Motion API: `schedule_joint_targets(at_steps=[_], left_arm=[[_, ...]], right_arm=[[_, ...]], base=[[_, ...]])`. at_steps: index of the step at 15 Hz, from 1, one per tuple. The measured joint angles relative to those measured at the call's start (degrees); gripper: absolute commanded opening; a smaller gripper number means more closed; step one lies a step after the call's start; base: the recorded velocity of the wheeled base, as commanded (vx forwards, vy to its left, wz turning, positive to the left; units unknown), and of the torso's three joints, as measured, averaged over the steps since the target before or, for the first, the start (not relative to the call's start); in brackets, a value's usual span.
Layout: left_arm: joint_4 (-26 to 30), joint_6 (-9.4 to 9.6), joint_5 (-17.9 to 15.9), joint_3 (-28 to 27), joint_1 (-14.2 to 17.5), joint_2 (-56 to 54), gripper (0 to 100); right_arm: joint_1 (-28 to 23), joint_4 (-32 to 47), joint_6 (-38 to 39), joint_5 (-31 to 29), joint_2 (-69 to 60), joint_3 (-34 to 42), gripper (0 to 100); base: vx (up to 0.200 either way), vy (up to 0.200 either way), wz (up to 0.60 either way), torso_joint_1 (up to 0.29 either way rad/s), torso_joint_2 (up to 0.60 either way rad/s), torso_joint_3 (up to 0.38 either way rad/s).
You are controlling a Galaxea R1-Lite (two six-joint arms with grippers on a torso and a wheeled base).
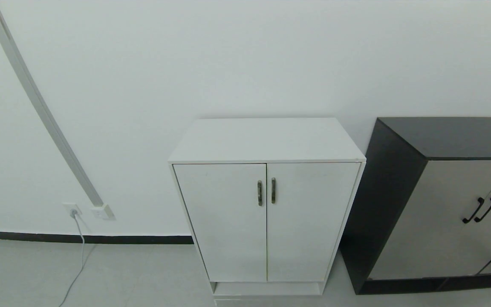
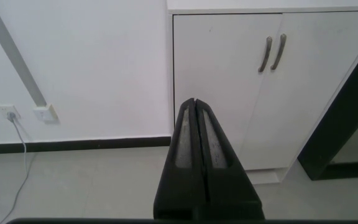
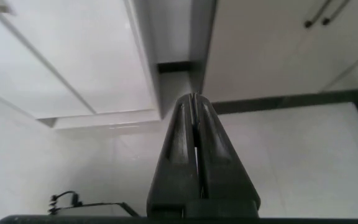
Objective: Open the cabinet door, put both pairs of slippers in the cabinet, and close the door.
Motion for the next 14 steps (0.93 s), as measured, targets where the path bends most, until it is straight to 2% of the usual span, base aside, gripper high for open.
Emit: schedule_joint_targets(at_steps=[10, 14], left_arm=[[0.00, 0.00, 0.00, 0.00, 0.00, 0.00, 0], [0.00, 0.02, -0.02, 0.00, 0.00, 0.00, 0]], right_arm=[[0.34, 17.91, -0.06, 12.11, -16.57, -0.11, 0], [1.23, 21.80, -0.06, 12.71, -18.77, 0.10, 0]], base=[[0.000, 0.000, 0.00, 0.000, 0.00, 0.000], [0.000, 0.000, 0.00, 0.000, 0.00, 0.000]])
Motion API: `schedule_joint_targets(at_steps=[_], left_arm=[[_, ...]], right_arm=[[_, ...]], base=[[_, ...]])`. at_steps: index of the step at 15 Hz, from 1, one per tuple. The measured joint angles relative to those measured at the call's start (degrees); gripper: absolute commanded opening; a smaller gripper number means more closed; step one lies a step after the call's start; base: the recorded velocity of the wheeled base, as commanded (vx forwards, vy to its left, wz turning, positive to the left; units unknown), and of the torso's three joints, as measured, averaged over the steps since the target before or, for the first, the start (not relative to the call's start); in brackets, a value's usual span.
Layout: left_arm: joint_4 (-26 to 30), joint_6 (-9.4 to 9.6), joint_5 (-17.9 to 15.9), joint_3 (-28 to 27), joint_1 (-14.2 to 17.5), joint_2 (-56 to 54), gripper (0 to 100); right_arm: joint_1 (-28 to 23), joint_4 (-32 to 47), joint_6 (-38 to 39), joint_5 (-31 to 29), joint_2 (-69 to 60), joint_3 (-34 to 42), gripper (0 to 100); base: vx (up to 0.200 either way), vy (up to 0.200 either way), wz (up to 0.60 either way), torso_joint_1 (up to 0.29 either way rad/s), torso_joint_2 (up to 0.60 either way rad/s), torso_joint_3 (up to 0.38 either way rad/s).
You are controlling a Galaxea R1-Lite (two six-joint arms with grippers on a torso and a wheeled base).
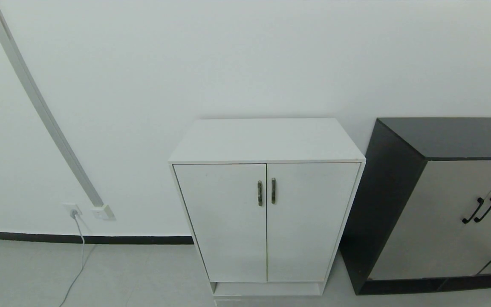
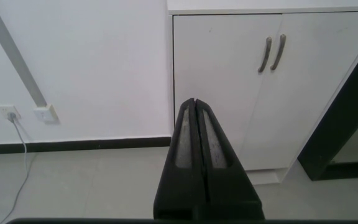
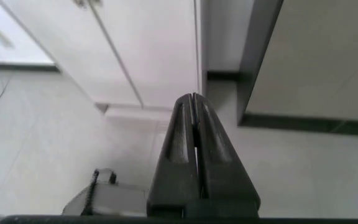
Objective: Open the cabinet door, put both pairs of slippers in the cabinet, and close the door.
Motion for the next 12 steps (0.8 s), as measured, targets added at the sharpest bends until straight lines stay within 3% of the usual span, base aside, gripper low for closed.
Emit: schedule_joint_targets(at_steps=[3, 9, 12], left_arm=[[0.00, 0.02, 0.02, 0.00, 0.00, 0.00, 0], [0.00, 0.05, -0.05, 0.00, 0.00, 0.00, 0], [0.00, 0.05, -0.05, 0.00, 0.00, 0.00, 0]], right_arm=[[2.62, 4.84, 0.11, 0.02, -2.73, -0.10, 0], [3.44, 5.33, -1.66, -7.39, -9.84, -0.30, 0], [3.45, 6.49, -2.61, -7.62, -16.75, -0.30, 0]], base=[[0.000, 0.000, 0.00, 0.000, 0.00, 0.000], [0.000, 0.000, 0.00, 0.000, 0.00, 0.000], [0.000, 0.000, 0.00, 0.000, 0.00, 0.000]])
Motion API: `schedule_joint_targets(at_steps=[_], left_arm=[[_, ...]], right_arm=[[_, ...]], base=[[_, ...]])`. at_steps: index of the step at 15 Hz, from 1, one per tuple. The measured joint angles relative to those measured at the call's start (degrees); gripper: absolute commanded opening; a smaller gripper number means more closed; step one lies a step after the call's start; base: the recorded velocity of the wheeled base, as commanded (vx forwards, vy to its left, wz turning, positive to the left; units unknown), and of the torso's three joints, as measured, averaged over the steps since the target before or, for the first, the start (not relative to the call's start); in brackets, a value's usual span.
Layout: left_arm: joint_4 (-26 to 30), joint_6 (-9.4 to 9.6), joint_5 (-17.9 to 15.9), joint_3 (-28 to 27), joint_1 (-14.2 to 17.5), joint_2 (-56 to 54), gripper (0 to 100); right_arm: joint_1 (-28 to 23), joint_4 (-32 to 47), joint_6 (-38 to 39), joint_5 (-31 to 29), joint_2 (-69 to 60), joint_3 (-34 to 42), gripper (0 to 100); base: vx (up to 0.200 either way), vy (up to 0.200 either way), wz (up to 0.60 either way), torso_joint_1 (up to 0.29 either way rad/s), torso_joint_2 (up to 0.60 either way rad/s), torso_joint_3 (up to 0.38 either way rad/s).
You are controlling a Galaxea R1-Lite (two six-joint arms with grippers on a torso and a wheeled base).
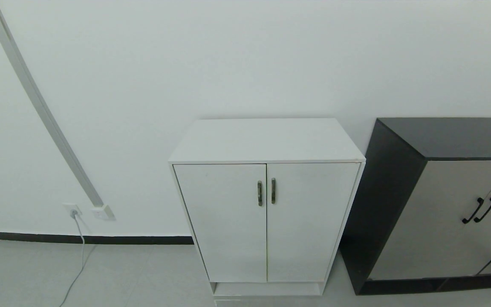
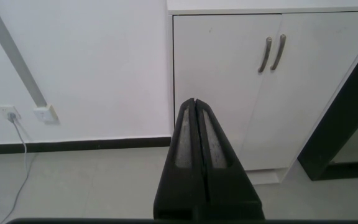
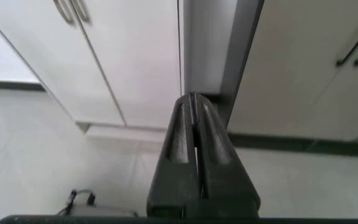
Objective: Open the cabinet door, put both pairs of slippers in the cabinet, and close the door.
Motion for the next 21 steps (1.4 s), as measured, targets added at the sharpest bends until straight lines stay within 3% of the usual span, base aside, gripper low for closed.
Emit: schedule_joint_targets(at_steps=[3, 8, 21], left_arm=[[0.00, -0.02, -0.02, 0.00, 0.00, 0.00, 0], [0.00, 0.02, -0.02, 0.00, 0.00, 0.00, 0], [0.00, 0.04, 0.05, 0.00, 0.04, 0.00, 0]], right_arm=[[0.11, 0.66, 1.49, -1.41, -4.33, 0.23, 0], [-5.12, 0.46, 4.50, -2.34, -7.92, 0.30, 0], [-4.68, 0.27, 4.78, -3.22, -11.26, 0.30, 0]], base=[[0.000, 0.000, 0.00, 0.000, 0.00, 0.000], [0.000, 0.000, 0.00, 0.000, 0.00, 0.000], [0.000, 0.000, 0.00, 0.000, 0.00, 0.000]])
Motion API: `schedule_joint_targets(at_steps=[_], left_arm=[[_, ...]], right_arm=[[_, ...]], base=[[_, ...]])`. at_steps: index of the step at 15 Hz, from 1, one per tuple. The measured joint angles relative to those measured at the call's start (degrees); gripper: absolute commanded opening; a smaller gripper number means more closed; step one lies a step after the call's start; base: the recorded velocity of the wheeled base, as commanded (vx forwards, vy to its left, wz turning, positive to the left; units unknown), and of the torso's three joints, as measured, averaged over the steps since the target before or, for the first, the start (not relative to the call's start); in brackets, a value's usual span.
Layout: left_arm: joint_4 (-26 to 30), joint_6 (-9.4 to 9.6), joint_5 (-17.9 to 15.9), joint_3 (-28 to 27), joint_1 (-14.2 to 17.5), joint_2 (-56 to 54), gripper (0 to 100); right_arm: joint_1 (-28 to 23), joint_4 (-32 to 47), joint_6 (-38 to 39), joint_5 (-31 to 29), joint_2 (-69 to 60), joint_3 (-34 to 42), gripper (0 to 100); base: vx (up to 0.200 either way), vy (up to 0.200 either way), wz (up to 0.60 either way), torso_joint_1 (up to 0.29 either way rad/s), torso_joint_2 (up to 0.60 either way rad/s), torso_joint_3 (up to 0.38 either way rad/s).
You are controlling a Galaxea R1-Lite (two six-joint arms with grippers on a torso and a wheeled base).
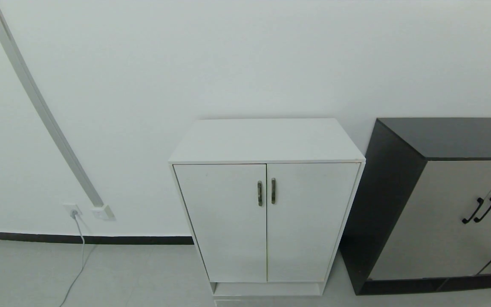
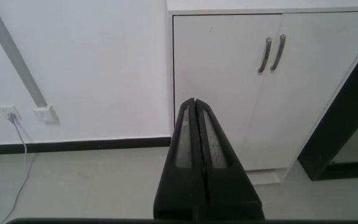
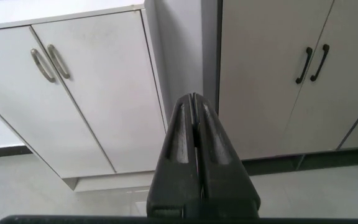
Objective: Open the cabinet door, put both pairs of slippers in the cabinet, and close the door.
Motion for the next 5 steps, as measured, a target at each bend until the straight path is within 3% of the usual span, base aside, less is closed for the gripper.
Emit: schedule_joint_targets(at_steps=[5], left_arm=[[0.00, 0.00, 0.00, 0.00, -0.04, 0.00, 0]], right_arm=[[-0.02, 0.02, -0.04, 0.11, 0.00, 0.00, 0]], base=[[0.000, 0.000, 0.00, 0.000, 0.00, 0.000]])
